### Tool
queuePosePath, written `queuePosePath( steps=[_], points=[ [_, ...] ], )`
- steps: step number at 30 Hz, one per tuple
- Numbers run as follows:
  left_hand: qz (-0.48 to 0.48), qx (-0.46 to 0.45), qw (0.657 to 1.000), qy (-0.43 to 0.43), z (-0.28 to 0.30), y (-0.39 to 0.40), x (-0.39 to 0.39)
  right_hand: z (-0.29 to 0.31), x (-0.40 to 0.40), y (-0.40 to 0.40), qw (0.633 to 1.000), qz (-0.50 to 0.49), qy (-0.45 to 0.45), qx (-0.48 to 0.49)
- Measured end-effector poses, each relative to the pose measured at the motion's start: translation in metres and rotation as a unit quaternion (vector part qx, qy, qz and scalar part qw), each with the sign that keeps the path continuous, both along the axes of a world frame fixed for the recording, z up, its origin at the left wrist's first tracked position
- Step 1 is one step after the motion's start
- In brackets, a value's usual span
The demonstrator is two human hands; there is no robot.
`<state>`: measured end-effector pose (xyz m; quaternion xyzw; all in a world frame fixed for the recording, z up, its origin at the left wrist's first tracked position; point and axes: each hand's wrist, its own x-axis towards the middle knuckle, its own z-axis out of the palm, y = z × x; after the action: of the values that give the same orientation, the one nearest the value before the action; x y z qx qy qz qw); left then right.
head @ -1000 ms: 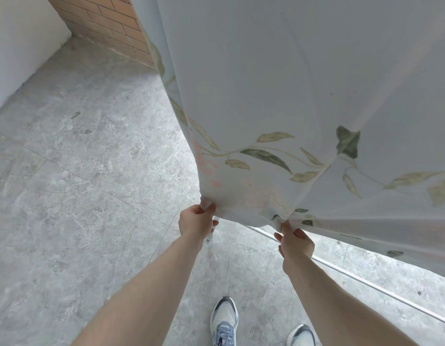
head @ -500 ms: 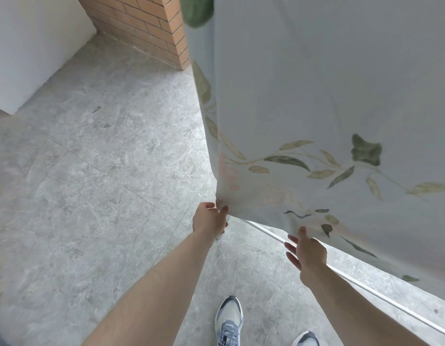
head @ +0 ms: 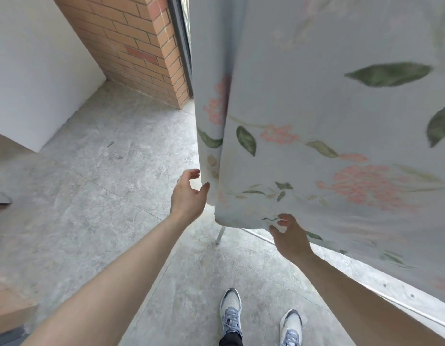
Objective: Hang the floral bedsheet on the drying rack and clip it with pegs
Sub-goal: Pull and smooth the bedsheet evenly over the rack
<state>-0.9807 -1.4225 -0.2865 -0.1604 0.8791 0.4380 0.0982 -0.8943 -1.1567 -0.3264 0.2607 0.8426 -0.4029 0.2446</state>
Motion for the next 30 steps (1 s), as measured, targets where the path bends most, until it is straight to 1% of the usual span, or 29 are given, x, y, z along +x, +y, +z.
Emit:
queuePosePath(
  steps=[2,5,9,12,14,19,21,23,25,27,28,30],
  points=[
    [-0.008,0.005,1.0,0.01,0.045,-0.003,0.002,0.042,0.005,-0.006,1.0,0.017,0.013,-0.001],
    [-0.017,0.023,0.998,0.053,0.125,-0.01,-0.002,0.112,0.017,-0.013,0.999,0.034,0.038,-0.011],
    [-0.053,0.025,0.991,0.124,0.232,-0.015,0.001,0.204,0.04,-0.012,0.996,0.015,0.073,-0.049],
    [-0.073,0.014,0.977,0.201,0.305,-0.015,-0.003,0.276,0.037,-0.001,0.986,0.009,0.155,-0.06],
    [-0.09,0.001,0.967,0.24,0.346,-0.012,-0.009,0.324,0.03,0.007,0.973,0.029,0.226,-0.031],
    [-0.125,0.0,0.937,0.325,0.44,0.0,-0.025,0.439,0.01,0.019,0.913,0.072,0.401,0.019],
    [-0.132,0.005,0.929,0.344,0.473,0.005,-0.034,0.482,0.005,0.02,0.894,0.074,0.441,0.031],
    [-0.146,0.007,0.921,0.361,0.505,0.011,-0.043,0.522,0.003,0.022,0.87,0.089,0.478,0.078],
    [-0.154,0.011,0.917,0.369,0.536,0.019,-0.055,0.56,0.003,0.027,0.826,0.098,0.538,0.135],
    [-0.149,0.012,0.923,0.356,0.564,0.028,-0.068,0.595,-0.003,0.034,0.78,0.094,0.59,0.189],
    [-0.154,0.001,0.925,0.348,0.576,0.034,-0.073,0.611,-0.005,0.039,0.757,0.09,0.609,0.22],
    [-0.173,-0.057,0.925,0.334,0.59,0.041,-0.079,0.638,-0.01,0.052,0.72,0.084,0.629,0.28]
  ],
)
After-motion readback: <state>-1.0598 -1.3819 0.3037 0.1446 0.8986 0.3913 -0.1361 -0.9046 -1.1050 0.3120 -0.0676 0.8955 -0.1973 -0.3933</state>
